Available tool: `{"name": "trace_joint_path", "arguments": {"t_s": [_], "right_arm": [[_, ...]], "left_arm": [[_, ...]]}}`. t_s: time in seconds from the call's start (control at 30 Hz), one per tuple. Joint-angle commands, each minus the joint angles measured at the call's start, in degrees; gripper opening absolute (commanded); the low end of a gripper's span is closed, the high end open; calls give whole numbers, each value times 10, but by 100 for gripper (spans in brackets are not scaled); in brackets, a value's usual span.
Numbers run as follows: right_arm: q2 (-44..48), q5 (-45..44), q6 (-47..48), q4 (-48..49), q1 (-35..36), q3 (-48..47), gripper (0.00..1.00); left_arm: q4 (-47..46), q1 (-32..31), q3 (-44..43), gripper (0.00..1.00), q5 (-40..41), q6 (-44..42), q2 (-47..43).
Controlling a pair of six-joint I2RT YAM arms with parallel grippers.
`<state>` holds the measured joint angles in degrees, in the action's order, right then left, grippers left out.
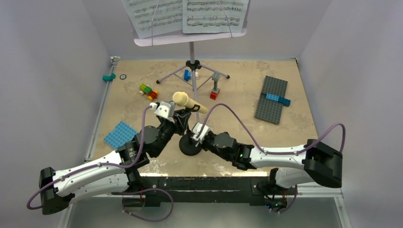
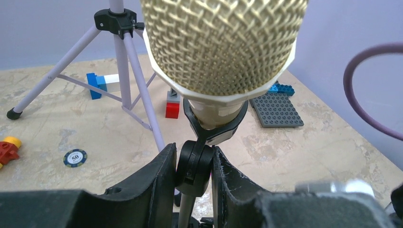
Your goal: Pack up the instrument practice props
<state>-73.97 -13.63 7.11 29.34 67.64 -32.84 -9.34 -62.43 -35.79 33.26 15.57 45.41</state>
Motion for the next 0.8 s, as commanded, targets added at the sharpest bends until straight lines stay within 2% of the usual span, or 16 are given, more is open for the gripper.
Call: {"name": "trace_joint_path", "arguments": {"t_s": [0.0, 0.2, 0.33, 0.4, 0.5, 0.53, 0.6, 0.67, 0.73, 0.77], "right_arm": [[-40, -174, 151, 59, 49, 15, 0], [-69, -220, 264, 134, 94, 38, 0], [-133, -273, 372, 261, 130, 52, 0], [-135, -282, 358, 266, 131, 52, 0], [-73, -244, 232, 139, 131, 30, 0], [-52, -231, 190, 92, 128, 19, 5], [-24, -227, 133, 32, 126, -2, 35], [4, -224, 71, -27, 127, -23, 57], [28, -217, 27, -76, 126, -37, 72], [40, -209, 10, -94, 126, -43, 75]], "left_arm": [[70, -6, 34, 0, -5, 57, 19], [59, -6, 55, 0, -17, 67, 14], [59, -7, 63, 0, -16, 77, 13], [60, -7, 62, 0, -15, 77, 13], [63, -8, 63, 0, -11, 75, 10], [64, -8, 63, 0, -10, 72, 9], [64, -8, 62, 0, -7, 68, 9], [64, -8, 60, 0, -3, 64, 11], [64, -8, 58, 0, 0, 60, 11], [64, -8, 58, 0, 2, 59, 12]]}}
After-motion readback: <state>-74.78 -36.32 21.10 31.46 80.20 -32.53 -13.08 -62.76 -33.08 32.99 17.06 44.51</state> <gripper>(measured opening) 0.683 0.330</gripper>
